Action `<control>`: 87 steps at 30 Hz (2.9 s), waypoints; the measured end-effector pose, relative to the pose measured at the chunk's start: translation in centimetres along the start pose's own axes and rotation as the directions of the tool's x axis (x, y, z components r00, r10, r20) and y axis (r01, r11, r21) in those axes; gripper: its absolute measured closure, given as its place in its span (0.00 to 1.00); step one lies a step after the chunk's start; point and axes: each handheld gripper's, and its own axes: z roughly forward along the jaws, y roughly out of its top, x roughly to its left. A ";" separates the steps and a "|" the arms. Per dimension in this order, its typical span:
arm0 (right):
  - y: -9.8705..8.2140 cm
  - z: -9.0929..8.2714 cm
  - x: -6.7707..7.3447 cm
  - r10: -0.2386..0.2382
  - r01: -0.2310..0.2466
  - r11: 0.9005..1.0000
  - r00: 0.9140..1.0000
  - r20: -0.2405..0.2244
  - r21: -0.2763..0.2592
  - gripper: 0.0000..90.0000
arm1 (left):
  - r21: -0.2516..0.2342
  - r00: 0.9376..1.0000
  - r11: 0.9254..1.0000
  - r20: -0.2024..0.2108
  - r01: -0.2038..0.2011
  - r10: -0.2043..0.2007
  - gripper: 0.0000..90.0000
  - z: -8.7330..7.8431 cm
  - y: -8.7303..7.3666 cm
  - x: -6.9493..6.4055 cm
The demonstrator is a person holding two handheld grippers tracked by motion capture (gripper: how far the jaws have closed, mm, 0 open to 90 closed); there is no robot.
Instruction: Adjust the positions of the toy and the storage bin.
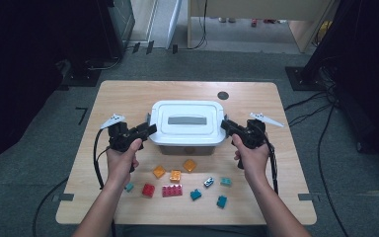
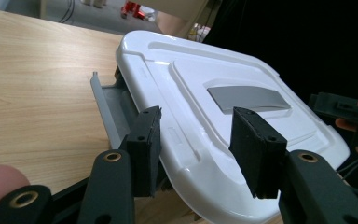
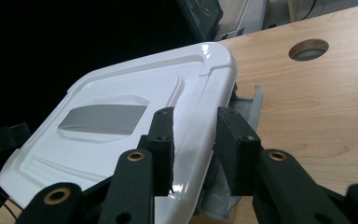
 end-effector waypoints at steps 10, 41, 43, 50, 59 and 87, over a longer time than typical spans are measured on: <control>-0.1 0.6 -0.1 -0.003 0.003 1.000 1.000 0.005 0.011 0.72 | 0.008 1.000 1.000 -0.008 -0.002 0.002 0.58 0.3 0.0 0.1; 0.2 0.7 -0.6 0.063 -0.062 0.998 0.998 -0.022 0.026 0.72 | 0.027 0.999 0.999 -0.010 0.031 -0.031 0.51 0.6 0.6 0.0; 0.1 0.8 -0.7 0.068 -0.068 0.997 0.997 -0.020 0.036 0.71 | 0.050 0.999 0.998 -0.018 0.035 -0.034 0.51 0.9 0.4 0.2; 0.1 1.0 -0.8 0.090 -0.089 0.995 0.995 -0.041 0.040 0.71 | 0.069 0.999 0.997 -0.025 0.036 -0.034 0.50 1.3 0.3 0.2; 0.2 0.8 -0.8 0.110 -0.109 0.993 0.993 -0.043 0.040 0.73 | 0.056 0.999 0.998 -0.034 0.038 -0.036 0.52 1.2 0.2 0.1; 0.4 0.3 -0.6 0.122 -0.120 0.992 0.991 -0.050 0.034 0.77 | 0.026 0.999 0.999 -0.016 0.045 -0.044 0.55 0.6 0.7 -0.2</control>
